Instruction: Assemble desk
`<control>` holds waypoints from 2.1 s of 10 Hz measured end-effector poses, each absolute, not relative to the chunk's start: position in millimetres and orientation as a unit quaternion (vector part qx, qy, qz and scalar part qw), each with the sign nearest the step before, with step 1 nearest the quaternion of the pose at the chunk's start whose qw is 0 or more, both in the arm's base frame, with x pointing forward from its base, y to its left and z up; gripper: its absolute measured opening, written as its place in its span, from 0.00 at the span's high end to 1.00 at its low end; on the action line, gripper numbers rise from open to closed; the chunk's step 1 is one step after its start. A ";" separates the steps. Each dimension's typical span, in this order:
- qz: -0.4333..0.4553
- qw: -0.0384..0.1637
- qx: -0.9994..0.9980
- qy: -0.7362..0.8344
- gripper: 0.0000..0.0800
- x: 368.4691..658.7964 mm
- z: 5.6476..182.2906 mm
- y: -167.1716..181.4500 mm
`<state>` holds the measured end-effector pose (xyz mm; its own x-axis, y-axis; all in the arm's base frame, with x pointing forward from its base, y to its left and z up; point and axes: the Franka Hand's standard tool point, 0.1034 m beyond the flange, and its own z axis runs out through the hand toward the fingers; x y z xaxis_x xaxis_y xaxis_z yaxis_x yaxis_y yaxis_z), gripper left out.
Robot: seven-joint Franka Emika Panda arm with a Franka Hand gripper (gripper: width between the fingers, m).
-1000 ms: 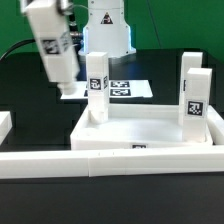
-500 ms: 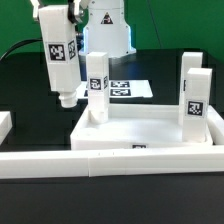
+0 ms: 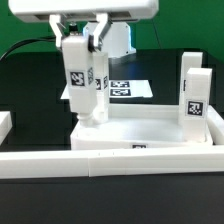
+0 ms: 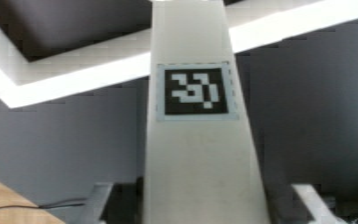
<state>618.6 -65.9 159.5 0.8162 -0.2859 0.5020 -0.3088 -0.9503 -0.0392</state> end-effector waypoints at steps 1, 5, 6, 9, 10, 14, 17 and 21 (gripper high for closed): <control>0.260 0.023 0.953 -0.155 0.64 618.4 159.3 -66.5; 0.278 0.032 0.949 -0.149 0.64 613.9 153.2 -63.9; 0.280 0.040 0.949 -0.143 0.64 605.7 148.2 -69.4; 0.277 0.042 0.950 -0.137 0.64 596.7 137.9 -61.6; 0.278 0.040 0.950 -0.134 0.64 596.9 138.0 -56.1; 0.291 0.045 0.947 -0.129 0.64 603.1 137.9 -53.9; 0.293 0.048 0.946 -0.126 0.64 604.2 138.1 -58.7; 0.291 0.048 0.947 -0.125 0.64 603.4 138.7 -59.2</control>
Offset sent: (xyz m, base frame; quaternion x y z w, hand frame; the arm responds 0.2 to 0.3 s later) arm 0.0000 0.0000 0.0000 0.0000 0.0000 0.0000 1.0000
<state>603.4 -59.2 138.7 0.7991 -0.2095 0.5635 -0.2653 -0.9640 0.0178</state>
